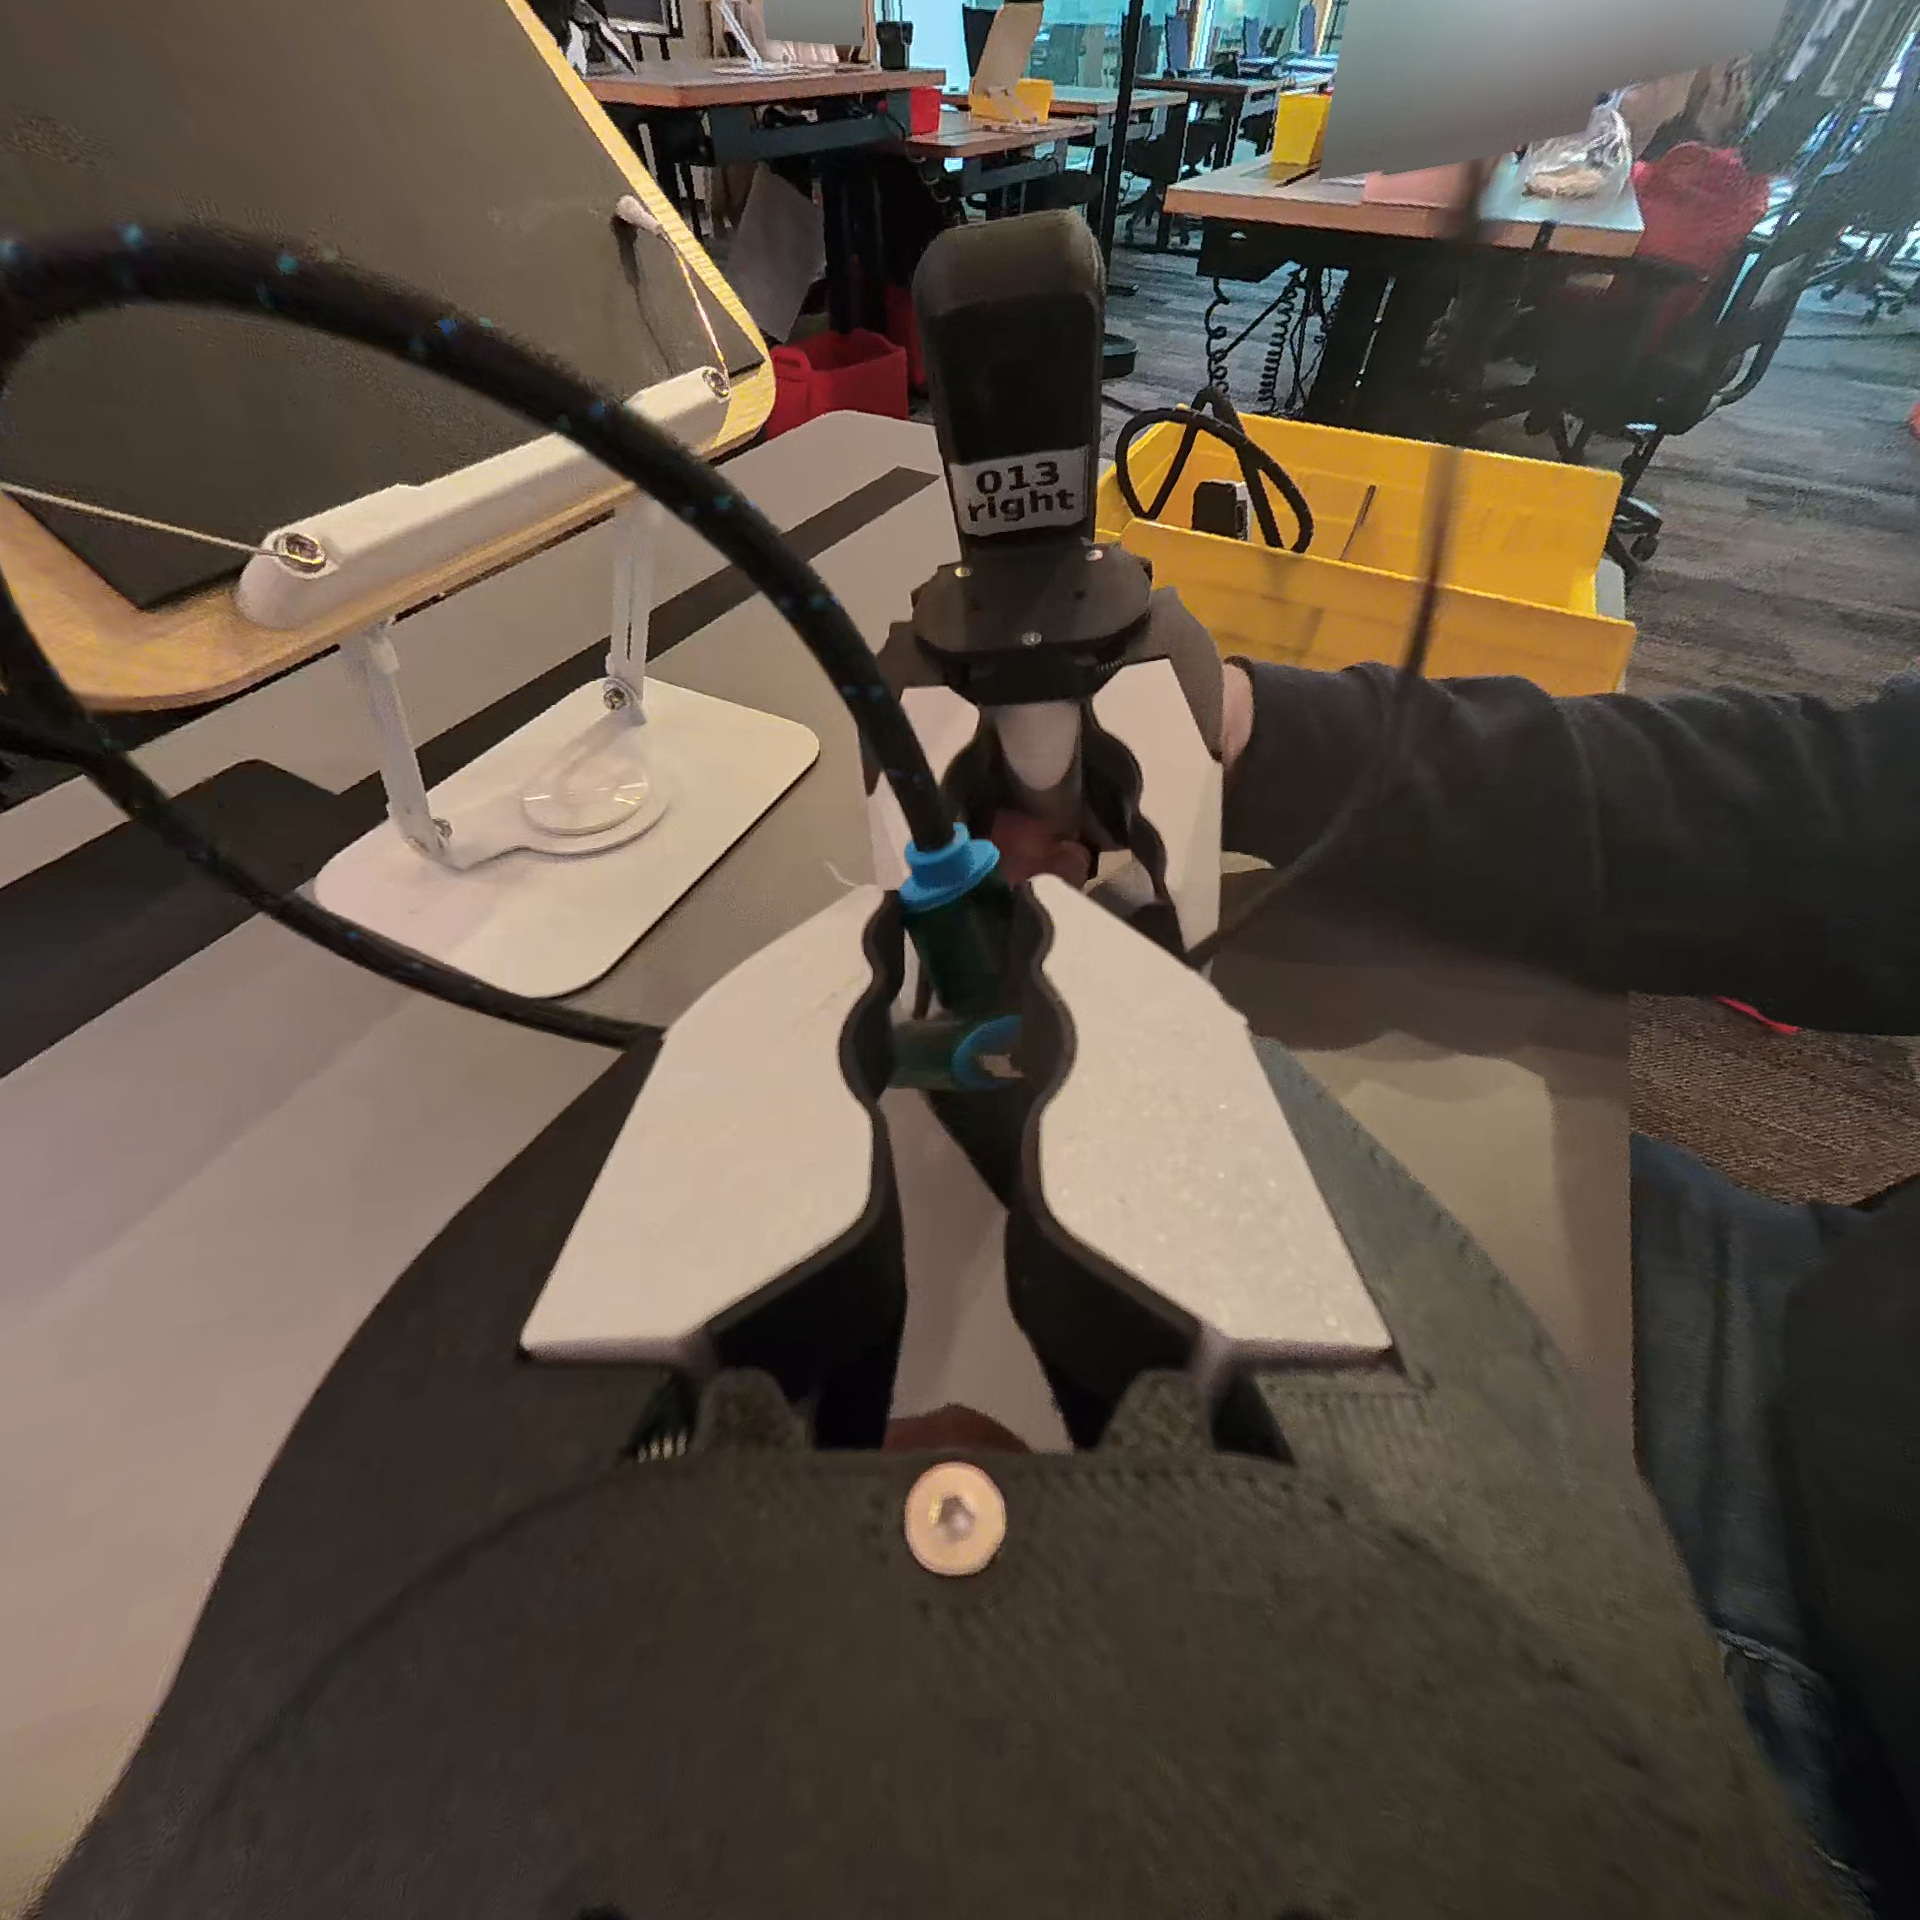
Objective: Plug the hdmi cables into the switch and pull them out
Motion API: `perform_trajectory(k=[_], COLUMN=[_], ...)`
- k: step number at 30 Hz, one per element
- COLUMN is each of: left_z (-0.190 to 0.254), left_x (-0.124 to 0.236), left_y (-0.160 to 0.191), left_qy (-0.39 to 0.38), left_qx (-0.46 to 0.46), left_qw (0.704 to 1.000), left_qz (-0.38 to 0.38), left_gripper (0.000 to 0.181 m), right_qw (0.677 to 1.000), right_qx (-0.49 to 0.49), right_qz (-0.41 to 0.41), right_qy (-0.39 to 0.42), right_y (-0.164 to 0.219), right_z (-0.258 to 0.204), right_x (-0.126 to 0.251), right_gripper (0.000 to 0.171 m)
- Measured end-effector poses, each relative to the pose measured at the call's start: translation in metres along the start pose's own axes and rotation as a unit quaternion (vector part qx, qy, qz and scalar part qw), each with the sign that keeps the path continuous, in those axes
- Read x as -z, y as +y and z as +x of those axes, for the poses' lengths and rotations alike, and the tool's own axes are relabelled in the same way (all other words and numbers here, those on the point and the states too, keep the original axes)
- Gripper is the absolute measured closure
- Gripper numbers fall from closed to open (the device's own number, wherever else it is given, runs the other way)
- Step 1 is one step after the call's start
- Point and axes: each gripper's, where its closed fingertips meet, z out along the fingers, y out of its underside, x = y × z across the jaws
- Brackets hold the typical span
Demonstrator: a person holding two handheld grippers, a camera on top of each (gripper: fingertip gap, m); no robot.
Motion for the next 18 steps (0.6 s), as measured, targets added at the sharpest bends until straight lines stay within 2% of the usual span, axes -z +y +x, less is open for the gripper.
perform_trajectory(k=[5, 10, 13, 18], left_z=[-0.002, 0.003, 0.01, 0.014], left_x=[0.001, 0.0, -0.002, 0.0], left_y=[-0.003, -0.003, -0.006, -0.015], left_qy=[0.0, 0.009, 0.027, 0.041], left_qx=[0.008, 0.006, 0.004, 0.016], left_qw=[1.0, 1.0, 1.0, 0.998], left_qz=[0.005, 0.005, 0.014, 0.04], left_gripper=[0.163, 0.163, 0.162, 0.162], right_qw=[1.0, 0.998, 0.993, 0.982], right_qx=[-0.026, -0.057, -0.084, -0.099], right_qz=[0.011, 0.008, 0.041, 0.096], right_qy=[-0.006, -0.032, -0.074, -0.13], right_y=[0.004, 0.013, 0.011, -0.006], right_z=[0.004, 0.001, -0.006, -0.019], right_x=[-0.003, -0.012, -0.017, -0.021], right_gripper=[0.11, 0.083, 0.068, 0.066])
